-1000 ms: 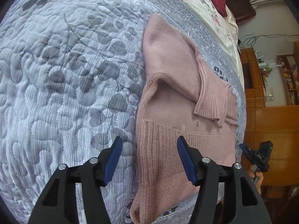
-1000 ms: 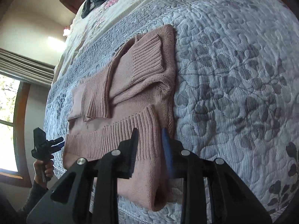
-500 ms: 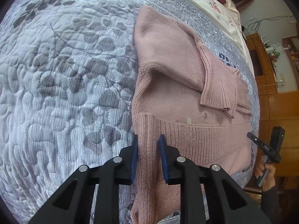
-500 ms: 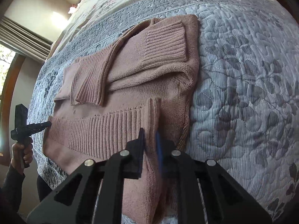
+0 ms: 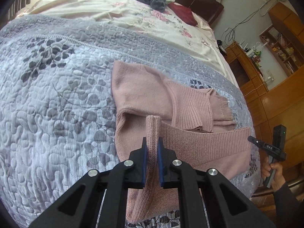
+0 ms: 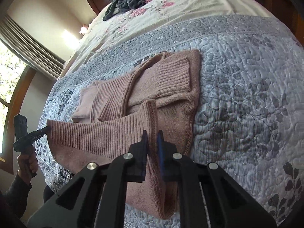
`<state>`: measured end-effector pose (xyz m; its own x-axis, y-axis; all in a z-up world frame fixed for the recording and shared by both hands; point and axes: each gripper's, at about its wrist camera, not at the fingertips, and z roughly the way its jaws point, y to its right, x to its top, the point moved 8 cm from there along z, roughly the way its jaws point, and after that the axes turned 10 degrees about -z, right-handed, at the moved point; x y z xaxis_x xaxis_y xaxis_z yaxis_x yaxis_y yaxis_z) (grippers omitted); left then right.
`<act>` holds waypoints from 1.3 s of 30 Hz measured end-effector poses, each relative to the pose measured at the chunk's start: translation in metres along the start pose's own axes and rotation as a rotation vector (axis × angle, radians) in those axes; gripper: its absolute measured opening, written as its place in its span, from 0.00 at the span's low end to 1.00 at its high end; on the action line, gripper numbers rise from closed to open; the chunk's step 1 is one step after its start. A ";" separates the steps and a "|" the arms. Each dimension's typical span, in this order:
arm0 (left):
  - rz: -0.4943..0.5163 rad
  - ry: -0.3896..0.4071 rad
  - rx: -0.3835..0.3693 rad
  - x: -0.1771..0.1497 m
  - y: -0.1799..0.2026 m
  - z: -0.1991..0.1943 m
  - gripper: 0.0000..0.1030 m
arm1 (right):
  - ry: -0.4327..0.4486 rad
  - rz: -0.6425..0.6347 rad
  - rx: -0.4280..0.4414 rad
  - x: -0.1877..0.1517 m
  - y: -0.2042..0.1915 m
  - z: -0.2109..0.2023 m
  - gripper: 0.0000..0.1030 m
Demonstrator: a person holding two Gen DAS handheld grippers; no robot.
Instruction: Fold small clothes
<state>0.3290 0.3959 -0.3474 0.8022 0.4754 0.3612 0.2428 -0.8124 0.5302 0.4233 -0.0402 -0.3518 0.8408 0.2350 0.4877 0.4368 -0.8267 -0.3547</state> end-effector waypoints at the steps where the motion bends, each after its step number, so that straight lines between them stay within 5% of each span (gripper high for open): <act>1: 0.010 0.014 -0.007 0.007 0.006 -0.002 0.09 | 0.015 0.001 -0.001 0.006 0.001 -0.004 0.08; 7: 0.040 0.047 -0.021 0.065 0.020 0.013 0.09 | 0.075 0.026 -0.016 0.059 0.011 -0.006 0.08; 15: 0.002 0.001 0.007 0.125 0.012 0.077 0.08 | 0.041 0.096 -0.075 0.118 0.046 0.045 0.08; 28: -0.092 -0.067 0.062 0.172 -0.020 0.152 0.08 | 0.000 0.099 -0.174 0.168 0.077 0.106 0.07; 39: -0.135 -0.179 0.163 0.172 -0.056 0.216 0.09 | -0.094 0.112 -0.261 0.159 0.110 0.161 0.07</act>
<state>0.5708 0.4504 -0.4808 0.8367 0.5278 0.1462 0.4271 -0.7959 0.4291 0.6569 -0.0119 -0.4412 0.9102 0.1715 0.3769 0.2534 -0.9506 -0.1793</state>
